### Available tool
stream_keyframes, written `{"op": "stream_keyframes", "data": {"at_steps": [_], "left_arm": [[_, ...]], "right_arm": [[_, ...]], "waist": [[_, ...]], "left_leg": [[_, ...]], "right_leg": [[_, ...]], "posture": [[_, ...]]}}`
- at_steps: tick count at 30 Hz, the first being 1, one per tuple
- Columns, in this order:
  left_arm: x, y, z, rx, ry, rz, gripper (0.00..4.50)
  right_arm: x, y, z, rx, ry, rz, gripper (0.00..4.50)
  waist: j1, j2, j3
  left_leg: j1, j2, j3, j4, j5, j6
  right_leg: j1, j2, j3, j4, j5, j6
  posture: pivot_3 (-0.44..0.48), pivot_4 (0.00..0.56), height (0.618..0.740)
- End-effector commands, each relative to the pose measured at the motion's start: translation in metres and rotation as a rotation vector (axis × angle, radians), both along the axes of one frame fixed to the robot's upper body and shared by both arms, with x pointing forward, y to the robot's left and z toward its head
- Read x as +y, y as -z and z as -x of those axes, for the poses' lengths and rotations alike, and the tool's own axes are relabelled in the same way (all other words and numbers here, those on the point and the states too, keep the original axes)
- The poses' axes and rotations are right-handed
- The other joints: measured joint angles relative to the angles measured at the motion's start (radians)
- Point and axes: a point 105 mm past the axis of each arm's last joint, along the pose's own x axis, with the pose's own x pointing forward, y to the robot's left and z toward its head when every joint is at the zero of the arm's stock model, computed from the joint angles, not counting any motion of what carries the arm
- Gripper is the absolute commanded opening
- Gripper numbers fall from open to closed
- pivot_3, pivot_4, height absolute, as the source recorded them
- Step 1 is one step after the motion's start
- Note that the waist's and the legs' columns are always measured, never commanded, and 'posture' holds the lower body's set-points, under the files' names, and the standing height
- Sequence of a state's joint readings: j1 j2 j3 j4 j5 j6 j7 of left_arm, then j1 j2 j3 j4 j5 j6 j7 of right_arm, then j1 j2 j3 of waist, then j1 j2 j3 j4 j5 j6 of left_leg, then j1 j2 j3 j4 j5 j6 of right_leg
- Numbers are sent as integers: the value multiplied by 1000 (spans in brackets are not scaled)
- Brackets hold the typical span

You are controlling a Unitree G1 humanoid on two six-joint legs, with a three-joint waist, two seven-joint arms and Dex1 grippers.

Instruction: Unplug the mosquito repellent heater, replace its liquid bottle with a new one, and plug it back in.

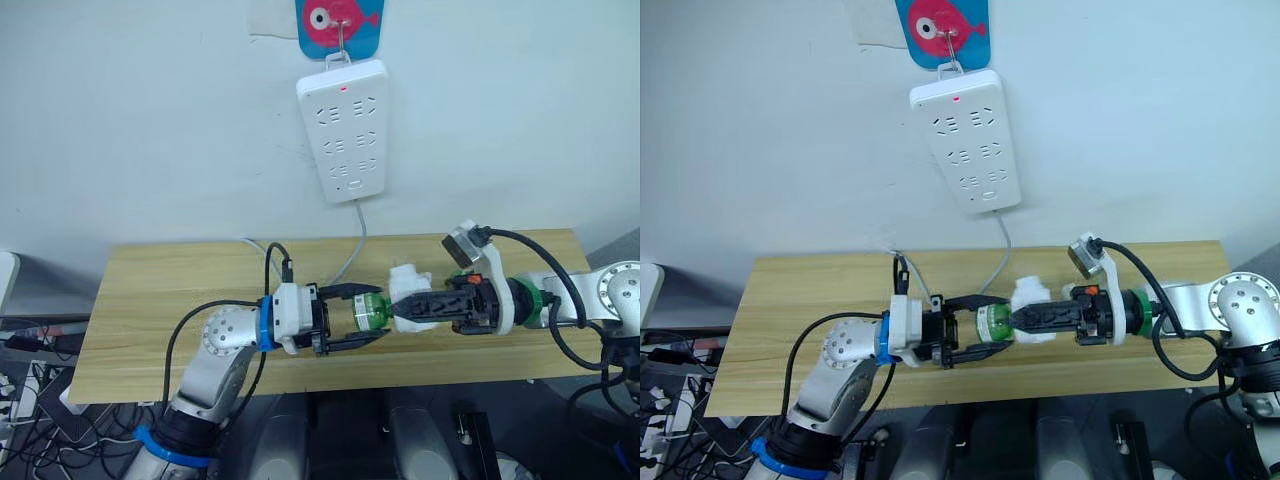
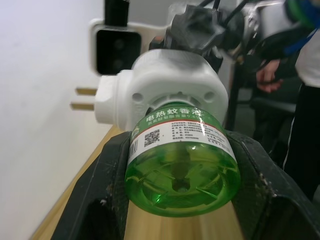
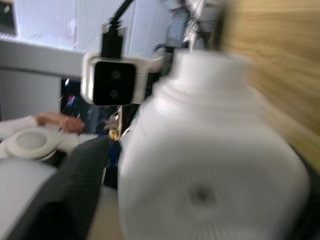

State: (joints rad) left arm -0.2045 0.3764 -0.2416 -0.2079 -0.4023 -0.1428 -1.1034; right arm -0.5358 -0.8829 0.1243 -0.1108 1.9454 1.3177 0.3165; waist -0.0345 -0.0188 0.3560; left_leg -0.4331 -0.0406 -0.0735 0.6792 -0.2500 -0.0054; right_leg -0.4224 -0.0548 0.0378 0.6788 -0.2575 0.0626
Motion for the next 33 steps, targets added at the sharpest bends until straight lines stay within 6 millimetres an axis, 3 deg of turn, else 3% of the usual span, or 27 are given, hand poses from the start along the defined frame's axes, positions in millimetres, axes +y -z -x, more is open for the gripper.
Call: {"op": "stream_keyframes", "data": {"at_steps": [1,19,29,33], "left_arm": [[-1,-9,5,-50,13,18,2257],[2,-12,-5,-15,-47,39,2257],[3,-13,-15,-10,-78,51,2257],[3,-13,-14,-13,-73,51,2257]], "right_arm": [[1,-10,8,-20,-49,-34,4493],[3,2,16,16,-39,-53,4493],[-5,5,43,22,-109,-23,4493],[-17,0,55,21,-125,4,4493]], "waist": [[0,0,0],[0,0,0],[-1,0,-1],[-5,0,-1]], "left_leg": [[0,0,0,0,0,0],[0,0,0,0,0,0],[0,0,0,0,0,0],[0,0,0,0,0,0]], "right_leg": [[0,0,0,0,0,0],[0,0,0,0,0,0],[0,0,0,0,0,0],[0,0,0,0,0,0]], "posture": [[-51,293,740],[-49,306,740],[-87,292,740],[-94,287,740]]}}
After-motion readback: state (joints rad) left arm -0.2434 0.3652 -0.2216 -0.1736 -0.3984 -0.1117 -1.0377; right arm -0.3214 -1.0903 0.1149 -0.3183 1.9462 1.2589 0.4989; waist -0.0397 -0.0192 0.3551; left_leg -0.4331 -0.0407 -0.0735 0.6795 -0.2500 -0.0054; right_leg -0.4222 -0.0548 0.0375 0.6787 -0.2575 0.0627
